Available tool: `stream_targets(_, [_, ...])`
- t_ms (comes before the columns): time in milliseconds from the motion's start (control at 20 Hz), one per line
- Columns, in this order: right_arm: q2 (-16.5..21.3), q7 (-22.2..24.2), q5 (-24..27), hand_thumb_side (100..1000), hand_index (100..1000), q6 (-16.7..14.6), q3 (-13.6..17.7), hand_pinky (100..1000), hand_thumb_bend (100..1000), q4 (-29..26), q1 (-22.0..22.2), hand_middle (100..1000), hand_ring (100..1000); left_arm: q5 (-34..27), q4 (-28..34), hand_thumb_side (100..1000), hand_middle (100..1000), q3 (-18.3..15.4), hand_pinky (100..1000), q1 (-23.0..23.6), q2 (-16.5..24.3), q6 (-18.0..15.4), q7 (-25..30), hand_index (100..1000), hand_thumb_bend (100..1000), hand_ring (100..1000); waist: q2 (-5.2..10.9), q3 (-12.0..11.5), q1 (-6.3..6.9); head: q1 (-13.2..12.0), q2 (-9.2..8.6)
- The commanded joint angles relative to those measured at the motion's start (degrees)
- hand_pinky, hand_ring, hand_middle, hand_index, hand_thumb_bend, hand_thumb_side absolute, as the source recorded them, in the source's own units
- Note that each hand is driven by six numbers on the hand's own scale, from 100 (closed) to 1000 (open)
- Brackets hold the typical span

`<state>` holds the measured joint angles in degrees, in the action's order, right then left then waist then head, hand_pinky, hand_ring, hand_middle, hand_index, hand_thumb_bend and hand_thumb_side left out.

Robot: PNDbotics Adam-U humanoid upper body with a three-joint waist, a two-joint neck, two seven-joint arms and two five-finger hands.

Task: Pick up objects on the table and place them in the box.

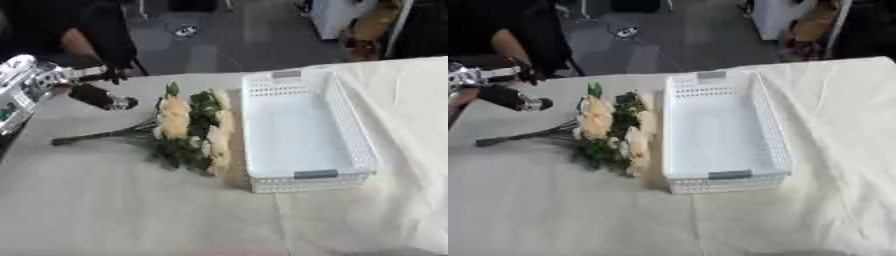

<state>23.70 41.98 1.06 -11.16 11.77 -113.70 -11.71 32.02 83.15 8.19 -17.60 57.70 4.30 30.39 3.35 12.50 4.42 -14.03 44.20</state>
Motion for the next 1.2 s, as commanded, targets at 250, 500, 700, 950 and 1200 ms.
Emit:
stream_targets(250, [1.15,0.20,0.34,425,987,-0.15,-0.07,724,100,-0.90,-0.85,844,786,4.03,-3.26,753,805,1.06,912,-3.99,-2.26,-0.76,-1.52,943,830,842,0.37,0.02,-0.35,-0.02,-0.08])
stream_targets(500, [1.02,0.24,0.37,424,987,-0.20,-0.08,724,100,-0.90,-0.88,844,786,7.14,-6.02,758,820,2.10,929,-6.31,-5.57,-1.53,-2.04,945,821,848,0.24,-0.01,-0.51,-0.09,-0.08])
stream_targets(700, [0.98,0.22,0.36,423,987,-0.24,-0.06,724,100,-0.90,-0.92,844,786,8.27,-7.28,768,820,3.20,935,-7.53,-7.47,-2.52,-1.91,944,820,850,0.15,-0.02,-0.58,-0.24,-0.08])
stream_targets(950, [0.94,0.23,0.44,423,986,-0.31,-0.11,724,100,-0.90,-1.03,844,787,8.90,-9.28,784,821,4.95,943,-8.38,-9.46,-3.82,-1.26,942,827,854,0.11,0.02,-0.63,-0.39,-0.08])
stream_targets(1200, [0.93,0.26,0.48,423,986,-0.36,-0.15,724,100,-0.90,-1.14,844,787,9.84,-10.86,806,818,6.63,958,-8.67,-10.60,-5.62,-0.09,939,849,861,-0.01,0.13,-0.64,-0.44,-0.08])
